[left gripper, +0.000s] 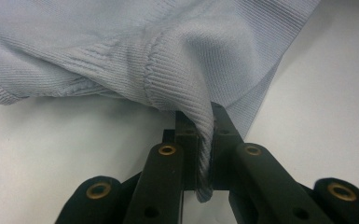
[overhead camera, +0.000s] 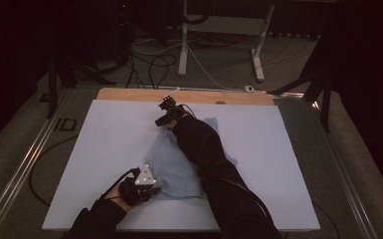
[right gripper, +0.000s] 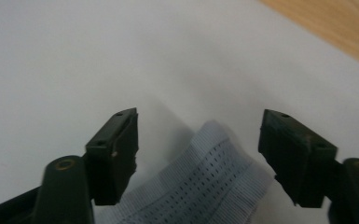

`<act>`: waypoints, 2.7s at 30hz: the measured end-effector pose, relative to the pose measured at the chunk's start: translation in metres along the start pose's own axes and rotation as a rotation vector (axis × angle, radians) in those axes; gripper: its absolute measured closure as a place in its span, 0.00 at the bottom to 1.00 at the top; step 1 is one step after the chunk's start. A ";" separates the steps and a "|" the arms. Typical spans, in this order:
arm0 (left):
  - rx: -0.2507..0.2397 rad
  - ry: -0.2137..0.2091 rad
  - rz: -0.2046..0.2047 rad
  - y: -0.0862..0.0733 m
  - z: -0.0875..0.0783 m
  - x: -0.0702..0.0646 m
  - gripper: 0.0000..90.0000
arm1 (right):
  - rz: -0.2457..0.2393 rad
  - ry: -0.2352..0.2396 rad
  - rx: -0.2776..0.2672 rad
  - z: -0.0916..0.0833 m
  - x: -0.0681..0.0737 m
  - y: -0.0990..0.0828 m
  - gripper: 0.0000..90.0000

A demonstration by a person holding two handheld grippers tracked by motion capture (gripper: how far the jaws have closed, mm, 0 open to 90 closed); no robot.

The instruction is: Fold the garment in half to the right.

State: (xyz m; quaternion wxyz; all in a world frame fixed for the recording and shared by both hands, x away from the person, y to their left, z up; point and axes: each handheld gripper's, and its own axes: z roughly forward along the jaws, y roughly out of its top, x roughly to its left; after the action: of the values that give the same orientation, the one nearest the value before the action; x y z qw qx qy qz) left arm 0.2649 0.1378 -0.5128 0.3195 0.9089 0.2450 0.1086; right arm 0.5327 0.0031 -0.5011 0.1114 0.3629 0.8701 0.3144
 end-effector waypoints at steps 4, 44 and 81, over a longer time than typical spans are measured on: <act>-0.005 -0.004 -0.004 0.000 -0.002 0.000 0.97 | -0.018 -0.023 0.042 0.006 0.002 -0.001 0.48; -0.027 -0.021 0.006 0.010 -0.010 -0.004 0.97 | -0.157 -0.076 -0.010 -0.036 0.002 0.007 0.97; -0.045 -0.113 0.203 0.080 -0.008 -0.018 0.97 | -0.147 -0.064 -0.151 -0.110 -0.036 -0.014 0.97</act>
State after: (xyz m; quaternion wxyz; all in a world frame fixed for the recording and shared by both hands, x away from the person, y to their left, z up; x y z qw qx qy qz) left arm 0.2770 0.0786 -0.4564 0.3406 0.9263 0.1307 0.0946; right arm 0.5040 -0.0806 -0.4258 0.1889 0.2986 0.8643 0.3580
